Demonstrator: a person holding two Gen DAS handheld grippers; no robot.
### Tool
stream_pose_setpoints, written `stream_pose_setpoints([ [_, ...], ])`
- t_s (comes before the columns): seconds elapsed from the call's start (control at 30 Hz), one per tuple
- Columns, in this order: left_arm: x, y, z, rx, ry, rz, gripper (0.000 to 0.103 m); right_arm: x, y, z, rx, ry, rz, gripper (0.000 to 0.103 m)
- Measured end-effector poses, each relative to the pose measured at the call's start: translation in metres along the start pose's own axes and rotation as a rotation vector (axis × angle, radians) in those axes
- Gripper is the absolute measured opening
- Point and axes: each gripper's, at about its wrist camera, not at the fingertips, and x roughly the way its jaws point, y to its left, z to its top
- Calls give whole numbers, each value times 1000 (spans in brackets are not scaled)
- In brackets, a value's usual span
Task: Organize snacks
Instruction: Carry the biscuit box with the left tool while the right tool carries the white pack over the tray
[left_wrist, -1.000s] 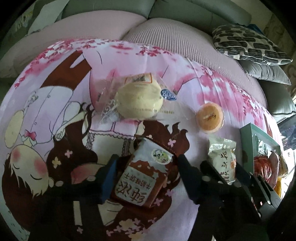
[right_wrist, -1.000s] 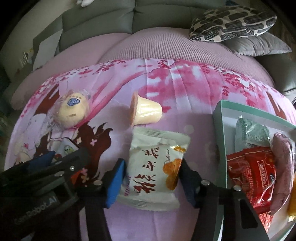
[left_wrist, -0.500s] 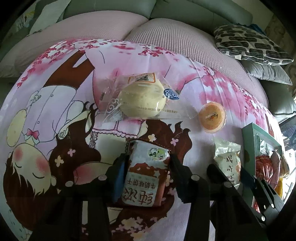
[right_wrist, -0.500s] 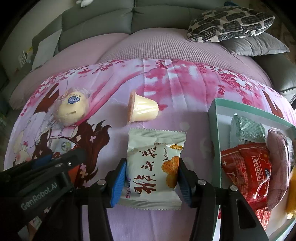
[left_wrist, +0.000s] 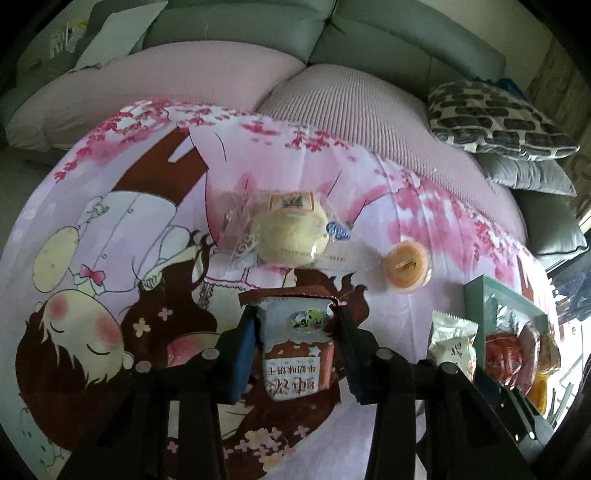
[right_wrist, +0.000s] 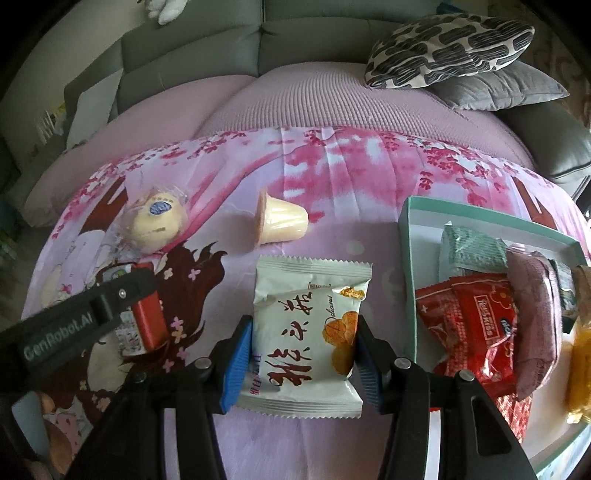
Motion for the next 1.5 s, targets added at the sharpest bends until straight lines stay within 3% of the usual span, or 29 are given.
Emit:
stream_pose_setpoints([
  [0.5,-51,-5,3,-9,-131,-17,43,-55,-15,-10,45,-94,27,55],
  [0.9,-88,-36,-3,60,-227,-26,43,-87,-73,-17,160,-146,-21,55],
  [1.13,-99,-70,-9,136,-243,-93,43,-111,-130,-9,273,-211,-100,55],
  [1.33,-99,-110,-21,220,-209,-221,43,-136,-191,-10,410,-261,-174,55],
  [1.5,-101,-143,-35,302,-187,-267,43,-148,-225,-16,490,-275,-216,55],
])
